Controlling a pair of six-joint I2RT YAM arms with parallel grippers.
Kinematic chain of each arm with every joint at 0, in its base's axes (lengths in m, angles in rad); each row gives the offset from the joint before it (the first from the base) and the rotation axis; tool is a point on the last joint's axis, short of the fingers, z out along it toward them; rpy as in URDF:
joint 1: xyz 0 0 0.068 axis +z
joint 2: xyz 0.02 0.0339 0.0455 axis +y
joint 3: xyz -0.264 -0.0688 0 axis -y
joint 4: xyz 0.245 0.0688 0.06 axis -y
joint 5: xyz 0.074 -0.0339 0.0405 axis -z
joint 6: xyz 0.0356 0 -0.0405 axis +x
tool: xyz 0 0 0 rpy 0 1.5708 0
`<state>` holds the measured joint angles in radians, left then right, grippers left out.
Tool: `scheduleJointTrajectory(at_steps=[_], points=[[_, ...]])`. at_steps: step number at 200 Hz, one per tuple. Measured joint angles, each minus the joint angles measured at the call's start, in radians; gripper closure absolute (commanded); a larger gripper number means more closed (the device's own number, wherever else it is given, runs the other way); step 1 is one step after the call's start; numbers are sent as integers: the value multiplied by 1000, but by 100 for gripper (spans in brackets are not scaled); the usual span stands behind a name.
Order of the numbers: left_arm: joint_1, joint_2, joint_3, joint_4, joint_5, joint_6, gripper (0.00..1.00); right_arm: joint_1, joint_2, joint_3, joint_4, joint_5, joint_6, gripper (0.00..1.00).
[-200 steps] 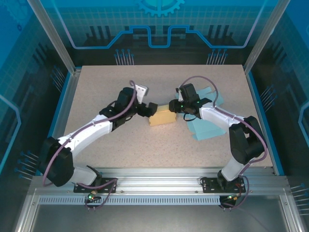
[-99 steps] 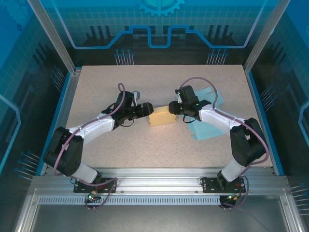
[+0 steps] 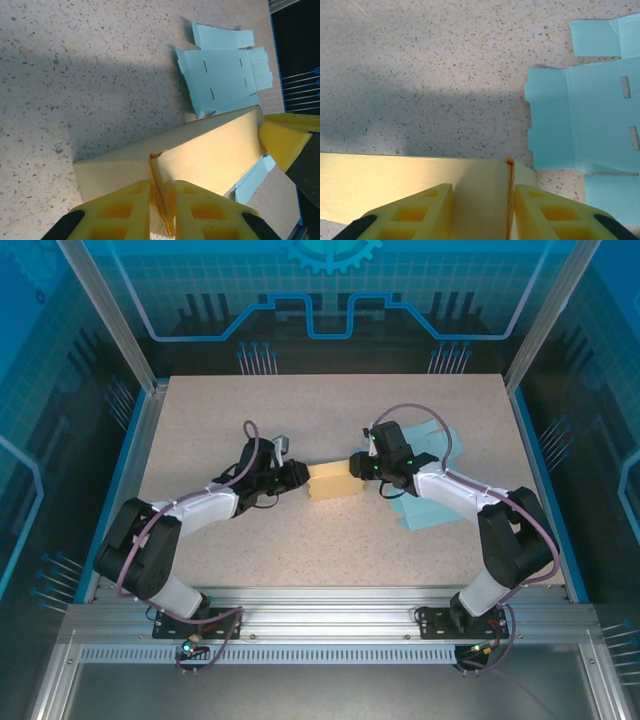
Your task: Fold the paper box
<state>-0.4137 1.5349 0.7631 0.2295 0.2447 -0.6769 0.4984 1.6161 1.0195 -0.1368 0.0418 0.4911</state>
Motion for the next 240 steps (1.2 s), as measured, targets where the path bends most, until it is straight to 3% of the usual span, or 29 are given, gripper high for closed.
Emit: scheduleJointTrajectory(at_steps=[38, 88, 146, 160, 175, 192, 203, 211, 219, 240], points=[[3, -95, -170, 178, -23, 99, 84, 34, -23, -81, 141, -15, -19, 64], [2, -167, -395, 497, -37, 316, 79, 138, -107, -204, 244, 98, -70, 62], [-58, -127, -500, 690, -49, 345, 74, 204, -206, -370, 295, 169, -65, 55], [-84, -124, -523, 690, -48, 341, 66, 227, -201, -415, 237, 175, -57, 52], [-99, -142, -549, 685, -49, 338, 58, 252, -204, -437, 163, 187, -37, 42], [-100, -227, -566, 622, -59, 333, 41, 271, -249, -435, 81, 197, -23, 29], [-100, -323, -561, 547, -69, 354, 26, 276, -305, -423, 17, 211, -2, 17], [-101, -397, -549, 481, -83, 367, 13, 277, -351, -402, -35, 225, 9, 1], [-103, -469, -528, 406, -98, 393, 2, 279, -397, -373, -86, 248, 26, 0], [-109, -595, -441, 216, -131, 488, 1, 280, -516, -293, -208, 325, 66, 0]])
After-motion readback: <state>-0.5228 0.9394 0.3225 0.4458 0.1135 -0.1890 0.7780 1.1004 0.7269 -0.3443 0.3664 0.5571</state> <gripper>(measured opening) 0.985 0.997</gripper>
